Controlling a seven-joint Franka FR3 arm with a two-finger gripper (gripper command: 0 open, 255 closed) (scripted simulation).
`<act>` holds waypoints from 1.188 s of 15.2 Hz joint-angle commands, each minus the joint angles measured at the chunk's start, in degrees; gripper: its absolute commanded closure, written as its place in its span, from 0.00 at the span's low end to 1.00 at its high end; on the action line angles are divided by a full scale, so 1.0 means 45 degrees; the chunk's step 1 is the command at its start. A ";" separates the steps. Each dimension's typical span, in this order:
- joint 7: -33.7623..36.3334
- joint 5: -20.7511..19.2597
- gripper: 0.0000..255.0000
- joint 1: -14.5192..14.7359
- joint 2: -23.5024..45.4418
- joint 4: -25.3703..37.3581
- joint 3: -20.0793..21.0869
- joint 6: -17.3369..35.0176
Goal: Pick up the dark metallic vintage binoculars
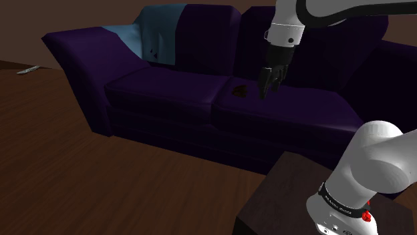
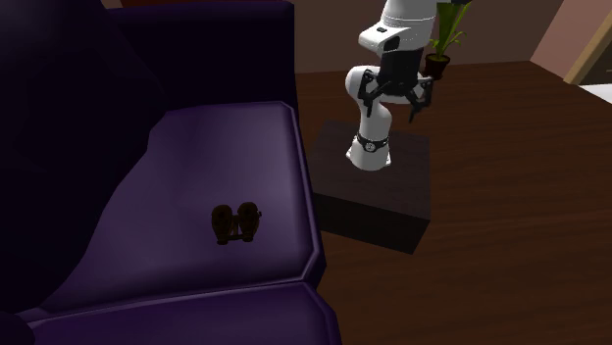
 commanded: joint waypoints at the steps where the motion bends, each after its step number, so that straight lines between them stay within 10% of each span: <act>1: 0.0000 0.0000 0.00 0.0000 0.0000 0.0000 0.0000 0.0000; 18: -0.2389 -0.1129 0.00 -0.1385 0.7202 0.3646 -0.2328 0.2792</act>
